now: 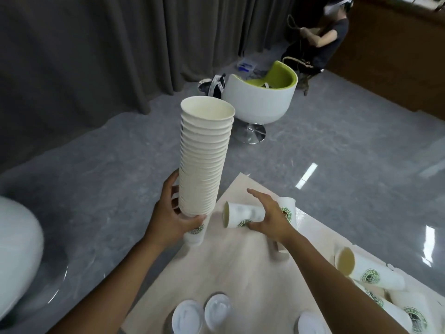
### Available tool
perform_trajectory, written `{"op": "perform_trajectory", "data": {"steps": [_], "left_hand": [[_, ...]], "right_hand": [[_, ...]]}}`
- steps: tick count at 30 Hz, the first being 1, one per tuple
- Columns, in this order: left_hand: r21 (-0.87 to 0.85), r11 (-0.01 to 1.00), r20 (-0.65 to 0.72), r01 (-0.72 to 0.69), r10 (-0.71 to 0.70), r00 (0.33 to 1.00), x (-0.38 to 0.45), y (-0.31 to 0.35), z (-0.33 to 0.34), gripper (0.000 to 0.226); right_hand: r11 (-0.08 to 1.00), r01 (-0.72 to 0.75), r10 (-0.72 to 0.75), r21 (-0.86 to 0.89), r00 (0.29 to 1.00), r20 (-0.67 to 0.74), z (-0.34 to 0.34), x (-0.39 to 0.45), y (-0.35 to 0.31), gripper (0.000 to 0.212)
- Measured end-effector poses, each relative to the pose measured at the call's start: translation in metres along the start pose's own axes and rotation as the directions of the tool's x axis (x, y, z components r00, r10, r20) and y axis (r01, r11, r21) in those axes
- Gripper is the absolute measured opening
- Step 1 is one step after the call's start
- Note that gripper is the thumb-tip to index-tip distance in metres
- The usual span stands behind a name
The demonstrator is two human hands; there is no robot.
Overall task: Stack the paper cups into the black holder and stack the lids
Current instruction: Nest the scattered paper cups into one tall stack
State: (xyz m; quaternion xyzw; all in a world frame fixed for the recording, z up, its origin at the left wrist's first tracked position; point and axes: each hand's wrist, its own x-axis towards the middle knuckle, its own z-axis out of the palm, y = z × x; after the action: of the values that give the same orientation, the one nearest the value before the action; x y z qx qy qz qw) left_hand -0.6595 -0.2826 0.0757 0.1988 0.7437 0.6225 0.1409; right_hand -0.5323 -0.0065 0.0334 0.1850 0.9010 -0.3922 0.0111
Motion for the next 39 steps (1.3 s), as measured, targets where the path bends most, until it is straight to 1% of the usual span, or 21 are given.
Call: {"op": "perform_trajectory", "data": {"steps": [6, 9, 11, 14, 17, 19, 22, 24, 26, 28, 30, 34, 39], "left_hand": [[-0.018, 0.999, 0.021, 0.03, -0.03, 0.999, 0.014, -0.011, -0.001, 0.117], [-0.011, 0.999, 0.035, 0.031, -0.03, 0.999, 0.018, -0.014, -0.001, 0.118], [-0.003, 1.0, 0.048, 0.031, -0.031, 0.998, 0.02, -0.014, -0.001, 0.118], [0.004, 1.0, 0.051, 0.031, -0.031, 0.998, 0.023, -0.013, -0.003, 0.119], [0.007, 0.999, 0.051, 0.032, -0.032, 0.998, 0.024, -0.011, -0.005, 0.119], [0.005, 1.0, 0.048, 0.02, -0.02, 0.999, 0.023, -0.009, -0.006, 0.121], [-0.007, 1.0, 0.044, 0.009, -0.008, 0.999, 0.018, -0.005, -0.005, 0.123], [-0.017, 1.0, 0.034, 0.024, -0.023, 0.999, 0.013, -0.003, -0.004, 0.122], [-0.04, 0.999, 0.032, 0.036, -0.035, 0.999, 0.006, 0.002, -0.001, 0.12], [-0.046, 0.998, 0.047, 0.03, -0.027, 0.999, -0.004, 0.011, 0.005, 0.119], [-0.04, 0.999, 0.065, 0.01, -0.007, 0.998, -0.015, 0.019, 0.013, 0.121], [-0.051, 0.997, 0.105, -0.049, 0.054, 0.993, -0.035, 0.036, 0.036, 0.122], [-0.13, 0.989, 0.163, -0.073, 0.094, 0.982, -0.066, 0.064, 0.065, 0.116]], "right_hand": [[0.994, 0.008, 0.002, -0.113, 0.996, 0.089, 0.021, 0.033, 0.013, 0.096], [0.978, 0.012, 0.013, -0.209, 0.993, 0.119, 0.035, 0.04, 0.022, 0.093], [0.955, 0.008, 0.03, -0.296, 0.992, 0.123, 0.041, 0.043, 0.027, 0.093], [0.925, 0.017, 0.034, -0.381, 0.991, 0.128, 0.044, 0.046, 0.028, 0.092], [0.917, 0.001, 0.056, -0.399, 0.99, 0.13, 0.045, 0.048, 0.025, 0.09], [0.935, -0.033, 0.072, -0.352, 0.993, 0.096, 0.045, 0.048, 0.023, 0.09], [0.982, -0.07, 0.071, -0.177, 0.997, 0.0, 0.038, 0.041, 0.018, 0.089], [0.999, -0.045, 0.044, -0.005, 0.997, -0.069, 0.029, 0.035, 0.009, 0.087], [0.985, 0.002, 0.024, 0.172, 0.988, -0.15, 0.013, 0.024, -0.006, 0.085], [0.964, 0.027, 0.038, 0.264, 0.971, -0.237, -0.011, 0.006, -0.025, 0.085], [0.959, 0.059, 0.028, 0.278, 0.954, -0.298, -0.036, -0.014, -0.04, 0.085], [0.958, 0.144, -0.024, 0.25, 0.903, -0.429, -0.093, -0.06, -0.064, 0.084], [0.935, 0.253, -0.075, 0.249, 0.826, -0.559, -0.163, -0.12, -0.097, 0.087]]}}
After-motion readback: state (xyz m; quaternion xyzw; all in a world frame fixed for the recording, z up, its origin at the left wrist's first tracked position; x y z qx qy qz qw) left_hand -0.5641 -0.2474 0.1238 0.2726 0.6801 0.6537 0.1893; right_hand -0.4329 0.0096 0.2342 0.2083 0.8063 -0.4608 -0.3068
